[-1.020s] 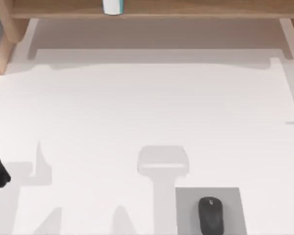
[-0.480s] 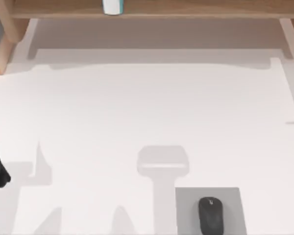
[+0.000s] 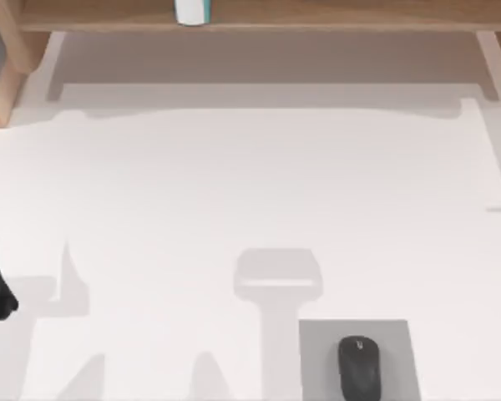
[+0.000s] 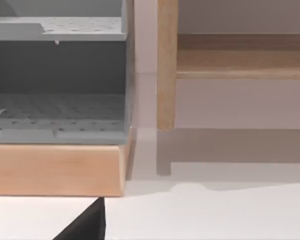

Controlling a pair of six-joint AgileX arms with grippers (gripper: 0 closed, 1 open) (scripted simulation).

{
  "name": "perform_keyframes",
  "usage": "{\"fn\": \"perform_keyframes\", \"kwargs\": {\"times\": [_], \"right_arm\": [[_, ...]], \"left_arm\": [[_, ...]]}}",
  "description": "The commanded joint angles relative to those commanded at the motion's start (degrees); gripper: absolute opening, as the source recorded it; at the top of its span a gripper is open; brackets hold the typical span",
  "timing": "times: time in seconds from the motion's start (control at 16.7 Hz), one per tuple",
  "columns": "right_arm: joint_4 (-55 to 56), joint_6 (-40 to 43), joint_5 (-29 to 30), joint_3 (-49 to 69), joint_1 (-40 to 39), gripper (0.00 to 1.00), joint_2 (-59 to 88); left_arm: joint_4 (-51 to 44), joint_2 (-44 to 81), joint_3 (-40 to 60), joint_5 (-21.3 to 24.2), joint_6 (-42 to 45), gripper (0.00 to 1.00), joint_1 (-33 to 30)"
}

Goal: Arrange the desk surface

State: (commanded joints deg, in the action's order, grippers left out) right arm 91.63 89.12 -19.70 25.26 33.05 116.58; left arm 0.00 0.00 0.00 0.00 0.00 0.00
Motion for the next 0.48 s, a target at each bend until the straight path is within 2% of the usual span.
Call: {"fn": "perform_keyframes", "kwargs": {"times": [0.48], "right_arm": [[0.00, 0.00, 0.00, 0.00, 0.00, 0.25, 0.00]], "left_arm": [[0.00, 0.00, 0.00, 0.00, 0.00, 1.00, 0.00]]}}
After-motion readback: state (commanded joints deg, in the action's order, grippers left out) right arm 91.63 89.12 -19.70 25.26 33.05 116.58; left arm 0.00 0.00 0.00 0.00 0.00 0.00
